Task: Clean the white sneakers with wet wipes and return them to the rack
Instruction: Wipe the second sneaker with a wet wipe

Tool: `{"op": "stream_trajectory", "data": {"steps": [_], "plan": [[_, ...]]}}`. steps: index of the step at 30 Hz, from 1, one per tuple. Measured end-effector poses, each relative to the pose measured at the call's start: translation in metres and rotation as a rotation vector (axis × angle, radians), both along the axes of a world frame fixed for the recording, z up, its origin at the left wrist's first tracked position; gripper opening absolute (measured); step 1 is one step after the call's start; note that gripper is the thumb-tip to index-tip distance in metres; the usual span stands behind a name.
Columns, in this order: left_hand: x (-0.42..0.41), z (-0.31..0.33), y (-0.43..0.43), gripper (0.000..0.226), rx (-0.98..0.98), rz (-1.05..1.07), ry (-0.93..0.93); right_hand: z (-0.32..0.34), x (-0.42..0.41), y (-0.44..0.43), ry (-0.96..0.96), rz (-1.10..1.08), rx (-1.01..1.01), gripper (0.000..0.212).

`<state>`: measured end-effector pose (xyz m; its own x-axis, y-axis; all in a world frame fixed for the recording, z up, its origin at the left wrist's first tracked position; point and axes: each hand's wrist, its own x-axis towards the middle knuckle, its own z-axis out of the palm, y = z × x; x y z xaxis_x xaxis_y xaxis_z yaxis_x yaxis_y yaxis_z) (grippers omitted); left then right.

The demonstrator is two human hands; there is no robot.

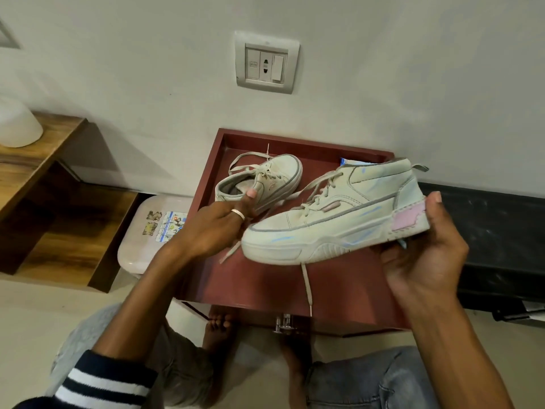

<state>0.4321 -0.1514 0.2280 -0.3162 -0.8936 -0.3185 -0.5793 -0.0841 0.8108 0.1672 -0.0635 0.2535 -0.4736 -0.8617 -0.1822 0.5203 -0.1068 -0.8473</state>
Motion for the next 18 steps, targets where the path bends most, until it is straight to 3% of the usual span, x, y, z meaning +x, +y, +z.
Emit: {"op": "stream_trajectory", "data": {"steps": [3,6,12,18], "plan": [[0.006,0.015,0.008,0.074,0.201,-0.176,0.276,-0.003,0.008,-0.002,-0.037,0.058,0.033,0.048],[0.018,0.017,0.012,0.103,0.296,-0.342,0.453,-0.005,0.015,-0.006,-0.041,0.104,0.038,0.05],[0.03,0.015,0.015,0.069,0.207,-0.256,0.431,-0.011,0.023,-0.014,-0.06,0.198,-0.034,0.045],[0.047,0.018,0.022,0.079,0.066,-0.233,0.309,-0.034,0.009,-0.027,0.061,-0.02,0.257,0.073]]}}
